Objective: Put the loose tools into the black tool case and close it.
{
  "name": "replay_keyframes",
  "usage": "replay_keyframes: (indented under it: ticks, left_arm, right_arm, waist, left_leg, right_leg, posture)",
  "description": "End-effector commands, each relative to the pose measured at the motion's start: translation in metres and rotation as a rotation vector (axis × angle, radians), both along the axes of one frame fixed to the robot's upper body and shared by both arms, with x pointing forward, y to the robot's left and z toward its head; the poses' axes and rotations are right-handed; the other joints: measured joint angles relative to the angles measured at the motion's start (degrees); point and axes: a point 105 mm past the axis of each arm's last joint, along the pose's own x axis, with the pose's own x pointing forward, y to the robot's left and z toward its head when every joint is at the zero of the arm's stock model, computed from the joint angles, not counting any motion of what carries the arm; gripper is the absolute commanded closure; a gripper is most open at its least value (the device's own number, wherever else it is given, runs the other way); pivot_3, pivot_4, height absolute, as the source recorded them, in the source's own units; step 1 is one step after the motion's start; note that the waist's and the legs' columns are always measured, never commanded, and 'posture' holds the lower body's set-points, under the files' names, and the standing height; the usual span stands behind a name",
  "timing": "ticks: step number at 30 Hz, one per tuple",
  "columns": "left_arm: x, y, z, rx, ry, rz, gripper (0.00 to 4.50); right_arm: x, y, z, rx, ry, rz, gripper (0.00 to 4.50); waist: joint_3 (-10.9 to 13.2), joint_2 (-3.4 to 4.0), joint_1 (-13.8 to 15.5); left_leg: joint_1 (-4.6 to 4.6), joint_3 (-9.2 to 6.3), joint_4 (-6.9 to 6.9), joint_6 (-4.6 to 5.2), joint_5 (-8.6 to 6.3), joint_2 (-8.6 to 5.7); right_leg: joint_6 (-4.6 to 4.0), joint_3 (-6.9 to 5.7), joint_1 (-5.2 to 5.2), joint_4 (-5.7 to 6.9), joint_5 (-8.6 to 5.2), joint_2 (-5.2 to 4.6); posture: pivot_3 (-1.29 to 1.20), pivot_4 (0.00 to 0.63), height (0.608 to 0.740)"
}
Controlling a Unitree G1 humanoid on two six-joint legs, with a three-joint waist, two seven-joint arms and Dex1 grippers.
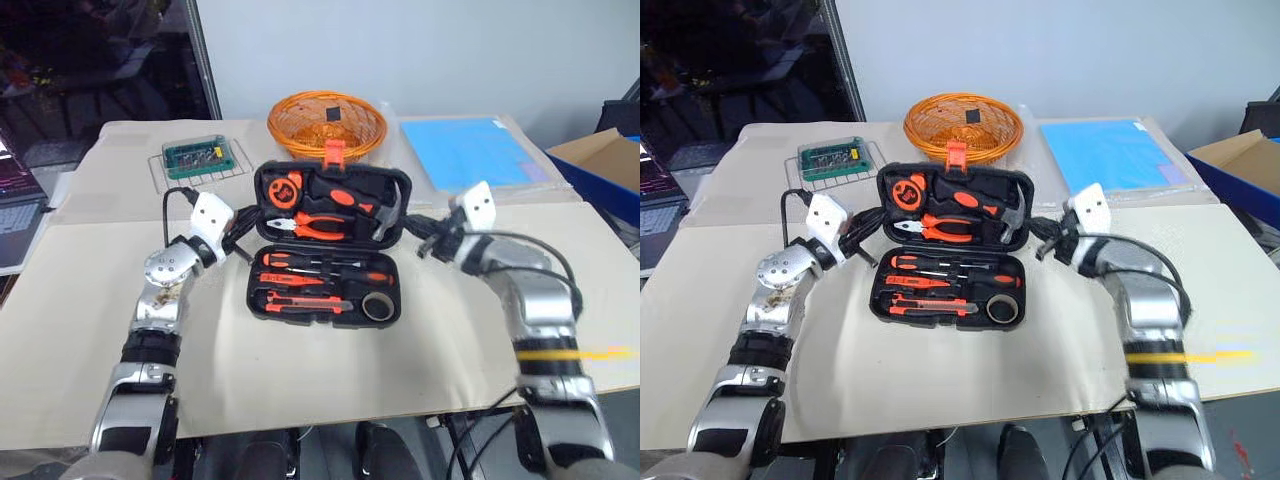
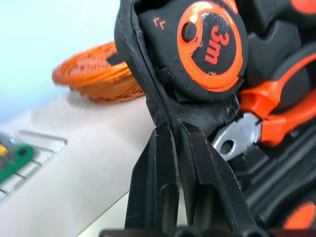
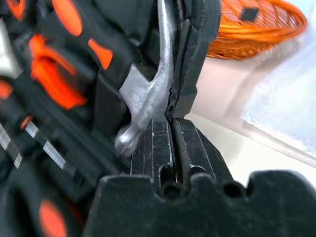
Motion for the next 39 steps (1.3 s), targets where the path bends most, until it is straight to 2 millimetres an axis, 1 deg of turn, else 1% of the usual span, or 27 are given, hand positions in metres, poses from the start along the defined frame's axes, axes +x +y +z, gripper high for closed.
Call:
replay_keyframes:
  ticks: [1, 2, 3, 4, 5, 6, 7, 8, 9, 10, 11, 13, 15, 16, 17, 18, 19, 21, 22, 24, 26, 28, 30, 32, 36, 37, 39]
  left_arm:
    - [-0.028, -0.001, -0.013, 0.000, 0.221, -0.181, 4.10]
    - [-0.035, 0.004, -0.015, -0.005, 0.276, -0.202, 3.76]
    - [-0.046, 0.015, -0.021, 0.001, 0.394, -0.226, 3.57]
    - [-0.055, 0.022, -0.025, 0.003, 0.479, -0.245, 3.20]
    - [-0.067, 0.033, -0.030, 0.029, 0.564, -0.259, 2.85]
    - [-0.076, 0.050, -0.034, 0.048, 0.655, -0.243, 2.49]
    - [-0.082, 0.060, -0.035, 0.058, 0.706, -0.227, 2.22]
    - [-0.090, 0.073, -0.031, 0.067, 0.753, -0.231, 1.77]
    - [-0.094, 0.080, -0.023, 0.065, 0.772, -0.239, 1.41]
    - [-0.097, 0.083, -0.016, 0.064, 0.781, -0.251, 1.08]
    - [-0.100, 0.081, -0.005, 0.053, 0.784, -0.286, 0.74]
    - [-0.107, 0.073, 0.008, 0.048, 0.791, -0.351, 0.03]
    - [-0.117, 0.063, 0.011, 0.075, 0.803, -0.418, 0.00]
    - [-0.120, 0.060, 0.011, 0.087, 0.805, -0.436, 0.00]
    - [-0.122, 0.055, 0.012, 0.096, 0.800, -0.457, 0.00]
    - [-0.123, 0.050, 0.014, 0.105, 0.790, -0.474, 0.00]
    - [-0.125, 0.043, 0.015, 0.111, 0.777, -0.496, 0.00]
    - [-0.127, 0.030, 0.017, 0.121, 0.753, -0.529, 0.00]
    - [-0.129, 0.025, 0.018, 0.119, 0.750, -0.544, 0.00]
    - [-0.132, 0.017, 0.019, 0.130, 0.735, -0.574, 0.00]
    - [-0.135, 0.009, 0.021, 0.144, 0.711, -0.598, 0.00]
    - [-0.134, 0.002, 0.023, 0.164, 0.672, -0.604, 0.00]
    - [-0.132, -0.005, 0.025, 0.172, 0.644, -0.612, 0.00]
    - [-0.127, -0.012, 0.024, 0.198, 0.599, -0.605, 0.00]
    - [-0.111, -0.021, 0.019, 0.218, 0.552, -0.550, 0.00]
    - [-0.105, -0.026, 0.018, 0.221, 0.537, -0.530, 0.00]
    - [-0.096, -0.034, 0.017, 0.226, 0.514, -0.519, 0.00]
  right_arm:
    - [-0.048, 0.011, 0.013, -0.055, -0.103, 0.158, 4.50]
    - [-0.054, 0.009, 0.012, -0.055, -0.101, 0.160, 4.50]
    - [-0.061, 0.004, 0.010, -0.102, -0.105, 0.163, 4.15]
    - [-0.066, 0.001, 0.009, -0.138, -0.112, 0.163, 3.80]
    - [-0.073, -0.003, 0.005, -0.190, -0.096, 0.169, 3.58]
    - [-0.081, -0.010, 0.001, -0.239, -0.064, 0.173, 3.23]
    - [-0.087, -0.015, -0.002, -0.265, -0.040, 0.175, 3.19]
    - [-0.094, -0.026, -0.009, -0.311, 0.015, 0.158, 3.19]
    - [-0.102, -0.036, -0.015, -0.361, 0.064, 0.153, 3.19]
    - [-0.107, -0.042, -0.019, -0.395, 0.096, 0.152, 3.19]
    - [-0.116, -0.044, -0.020, -0.369, 0.139, 0.168, 3.19]
    - [-0.127, -0.039, -0.018, -0.282, 0.199, 0.203, 3.19]
    - [-0.142, -0.017, -0.021, -0.249, 0.248, 0.311, 3.69]
    - [-0.147, -0.008, -0.023, -0.238, 0.267, 0.352, 3.83]
    - [-0.152, 0.003, -0.027, -0.232, 0.284, 0.393, 4.28]
    - [-0.155, 0.014, -0.032, -0.227, 0.307, 0.429, 4.47]
    - [-0.158, 0.027, -0.043, -0.239, 0.334, 0.464, 4.47]
    - [-0.156, 0.044, -0.061, -0.259, 0.384, 0.482, 4.47]
    - [-0.153, 0.048, -0.069, -0.299, 0.384, 0.486, 4.47]
    - [-0.127, 0.049, -0.077, -0.333, 0.352, 0.380, 4.47]
    - [-0.097, 0.047, -0.080, -0.369, 0.296, 0.264, 4.47]
    - [-0.065, 0.042, -0.077, -0.357, 0.255, 0.135, 4.47]
    - [-0.029, 0.038, -0.064, -0.305, 0.195, 0.005, 4.47]
    - [-0.005, 0.041, -0.054, -0.304, 0.136, -0.015, 4.47]
    - [0.031, 0.049, -0.039, -0.289, 0.070, -0.024, 4.47]
    - [0.037, 0.052, -0.037, -0.273, 0.076, -0.015, 4.47]
    - [0.040, 0.051, -0.035, -0.257, 0.105, 0.010, 4.47]
  waist:
    - [-0.01, 0.01, 0.04]
    - [-0.03, 0.02, 0.00]
    - [-0.03, 0.02, -0.08]
    - [-0.03, 0.02, -0.30]
    - [-0.03, 0.02, -0.55]
    - [-0.02, 0.03, -0.73]
    - [-0.01, 0.01, -0.80]
    - [0.00, 0.00, -0.81]
    - [0.00, -0.01, -0.74]
    - [0.00, -0.02, -0.43]
    - [0.00, -0.02, -0.18]
    - [-0.01, 0.00, 0.35]
    - [-0.03, 0.04, 0.50]
    - [-0.03, 0.04, 0.49]
    - [-0.03, 0.03, 0.50]
    - [-0.03, 0.03, 0.43]
    - [-0.05, 0.00, 0.27]
    - [-0.05, -0.04, 0.19]
    - [-0.05, -0.04, 0.19]
    - [-0.04, -0.06, 0.25]
    - [-0.04, -0.07, 0.22]
    - [-0.04, -0.09, 0.16]
    - [-0.02, -0.10, 0.10]
    - [-0.02, -0.10, 0.08]
    - [-0.02, -0.11, 0.02]
    - [-0.01, -0.11, -0.01]
    - [0.00, -0.11, 0.02]
  left_leg:
    - [0.03, 0.00, 0.01, 0.00, 0.00, 0.03]
    - [0.11, 0.02, 0.03, 0.01, 0.00, 0.08]
    - [0.20, 0.04, 0.02, 0.01, 0.00, 0.10]
    - [0.31, 0.07, 0.02, 0.01, 0.00, 0.13]
    - [0.37, 0.11, 0.03, 0.01, -0.01, 0.17]
    - [0.48, 0.19, 0.03, 0.01, -0.01, 0.20]
    - [0.52, 0.22, 0.04, 0.01, -0.01, 0.22]
    - [0.59, 0.23, 0.04, 0.00, -0.01, 0.27]
    - [0.69, 0.23, 0.04, -0.01, -0.02, 0.33]
    - [0.70, 0.22, 0.04, -0.34, -0.18, 0.38]
    - [0.76, 0.21, 0.04, -0.59, -0.29, 0.41]
    - [1.02, 0.21, 0.03, -0.68, -0.33, 0.49]
    - [1.08, 0.20, 0.02, -0.71, -0.36, 0.70]
    - [1.10, 0.20, 0.01, -0.72, -0.36, 0.77]
    - [1.11, 0.21, 0.00, -0.72, -0.36, 0.89]
    - [1.10, 0.21, -0.01, -0.73, -0.37, 0.95]
    - [1.11, 0.22, -0.02, -0.74, -0.37, 1.03]
    - [1.10, 0.31, -0.03, -0.84, -0.43, 1.24]
    - [1.09, 0.34, -0.03, -0.86, -0.44, 1.24]
    - [1.07, 0.45, -0.04, -0.87, -0.45, 1.23]
    - [1.06, 0.53, -0.01, -0.86, -0.45, 1.22]
    - [1.04, 0.61, -0.01, -0.86, -0.45, 1.22]
    - [1.03, 0.65, 0.02, -0.89, -0.42, 1.22]
    - [1.03, 0.68, 0.04, -0.95, -0.38, 1.22]
    - [1.04, 0.68, 0.04, -0.80, -0.26, 1.21]
    - [1.04, 0.68, 0.03, -0.50, -0.09, 1.21]
    - [1.03, 0.69, 0.00, -0.45, -0.08, 1.21]
  right_leg:
    - [0.00, -0.03, 0.02, 0.00, -0.02, 0.01]
    - [-0.01, -0.04, 0.08, 0.00, -0.06, 0.02]
    - [-0.02, -0.05, 0.12, -0.02, -0.10, 0.03]
    - [-0.03, -0.05, 0.20, -0.01, -0.12, 0.05]
    - [-0.02, -0.04, 0.22, 0.01, -0.16, 0.05]
    - [0.03, -0.04, 0.30, 0.02, -0.20, 0.05]
    - [0.28, -0.04, 0.33, 0.02, -0.42, 0.05]
    - [0.33, -0.04, 0.37, 0.02, -0.56, 0.06]
    - [0.29, -0.07, 0.46, 0.01, -0.64, 0.07]
    - [-0.02, -0.12, 0.45, -0.01, -0.86, 0.07]
    - [-0.06, -0.16, 0.46, -0.03, -0.88, 0.07]
    - [-0.07, -0.18, 0.59, -0.11, -0.90, 0.03]
    - [-0.06, -0.18, 0.83, -0.26, -0.90, 0.00]
    - [-0.06, -0.19, 0.88, -0.37, -0.90, 0.01]
    - [-0.06, -0.20, 0.95, -0.46, -0.90, 0.04]
    - [-0.06, -0.23, 0.94, -0.56, -0.90, 0.08]
    - [-0.07, -0.25, 0.92, -0.66, -0.89, 0.10]
    - [-0.10, -0.38, 0.93, -0.79, -0.87, 0.12]
    - [-0.14, -0.47, 0.92, -0.77, -0.85, 0.10]
    - [-0.23, -0.48, 0.88, -0.73, -0.79, 0.11]
    - [-0.30, -0.53, 0.86, -0.74, -0.74, 0.16]
    - [-0.33, -0.53, 0.84, -0.74, -0.69, 0.20]
    - [-0.35, -0.51, 0.83, -0.72, -0.64, 0.27]
    - [-0.33, -0.49, 0.84, -0.72, -0.55, 0.33]
    - [-0.40, -0.47, 0.86, -0.71, -0.47, 0.47]
    - [-0.44, -0.43, 0.86, -0.71, -0.44, 0.53]
    - [-0.21, -0.34, 0.86, -0.72, -0.29, 0.64]
  posture:
    - [0.00, 0.150, 0.740]
    - [0.00, 0.150, 0.740]
    - [0.00, 0.150, 0.740]
    - [0.00, 0.150, 0.740]
    - [0.00, 0.150, 0.740]
    - [0.00, 0.150, 0.740]
    - [0.00, 0.150, 0.740]
    - [0.00, 0.150, 0.740]
    - [0.00, 0.150, 0.740]
    - [0.00, 0.150, 0.740]
    - [0.00, 0.150, 0.740]
    - [0.00, 0.150, 0.740]
    - [0.00, 0.150, 0.740]
    - [0.00, 0.150, 0.740]
    - [0.00, 0.150, 0.740]
    - [0.00, 0.150, 0.740]
    - [0.00, 0.150, 0.740]
    - [0.00, 0.150, 0.740]
    - [0.00, 0.150, 0.740]
    - [0.00, 0.150, 0.740]
    - [0.00, 0.150, 0.740]
    - [0.00, 0.150, 0.740]
    - [0.00, 0.150, 0.740]
    - [0.00, 0.150, 0.740]
    - [0.00, 0.150, 0.740]
    - [0.00, 0.150, 0.740]
    - [0.00, 0.150, 0.740]
